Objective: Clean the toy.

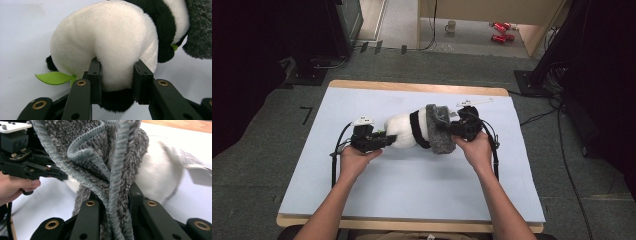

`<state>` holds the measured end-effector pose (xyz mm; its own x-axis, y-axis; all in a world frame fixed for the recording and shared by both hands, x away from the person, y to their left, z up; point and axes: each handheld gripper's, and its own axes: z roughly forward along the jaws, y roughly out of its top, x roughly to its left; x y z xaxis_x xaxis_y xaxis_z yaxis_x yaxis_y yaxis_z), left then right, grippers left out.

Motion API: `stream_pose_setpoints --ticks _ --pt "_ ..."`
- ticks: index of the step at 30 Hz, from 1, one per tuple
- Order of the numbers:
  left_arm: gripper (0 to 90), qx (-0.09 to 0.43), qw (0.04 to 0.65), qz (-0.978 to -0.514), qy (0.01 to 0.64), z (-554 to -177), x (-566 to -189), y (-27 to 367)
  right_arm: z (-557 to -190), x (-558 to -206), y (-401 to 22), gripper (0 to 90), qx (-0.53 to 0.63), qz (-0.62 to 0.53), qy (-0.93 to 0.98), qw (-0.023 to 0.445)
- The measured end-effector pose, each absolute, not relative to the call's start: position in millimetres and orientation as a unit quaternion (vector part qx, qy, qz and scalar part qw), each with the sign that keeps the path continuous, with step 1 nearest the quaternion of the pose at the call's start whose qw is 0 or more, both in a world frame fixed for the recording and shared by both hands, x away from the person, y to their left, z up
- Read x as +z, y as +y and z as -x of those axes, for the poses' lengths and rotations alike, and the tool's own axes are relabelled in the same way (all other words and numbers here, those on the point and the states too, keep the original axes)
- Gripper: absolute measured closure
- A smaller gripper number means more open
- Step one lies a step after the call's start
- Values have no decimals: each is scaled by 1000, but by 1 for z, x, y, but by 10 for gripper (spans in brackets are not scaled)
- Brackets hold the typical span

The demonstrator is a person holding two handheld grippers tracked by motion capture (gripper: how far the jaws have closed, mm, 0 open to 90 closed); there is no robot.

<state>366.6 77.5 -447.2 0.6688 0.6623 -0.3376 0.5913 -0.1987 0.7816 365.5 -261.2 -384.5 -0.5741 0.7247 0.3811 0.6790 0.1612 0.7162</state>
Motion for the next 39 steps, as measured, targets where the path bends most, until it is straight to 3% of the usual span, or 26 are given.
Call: stream_pose_setpoints --ticks 23,30,39 --pt "648 16 482 -771 417 -381 -445 80 -359 -408 -311 772 432 -529 730 37" --pt "653 10 483 -769 419 -380 -443 79 -346 -373 -293 771 477 -483 733 38" --pt "660 12 482 -769 421 -365 -442 75 -353 -374 -249 771 478 -437 762 4"
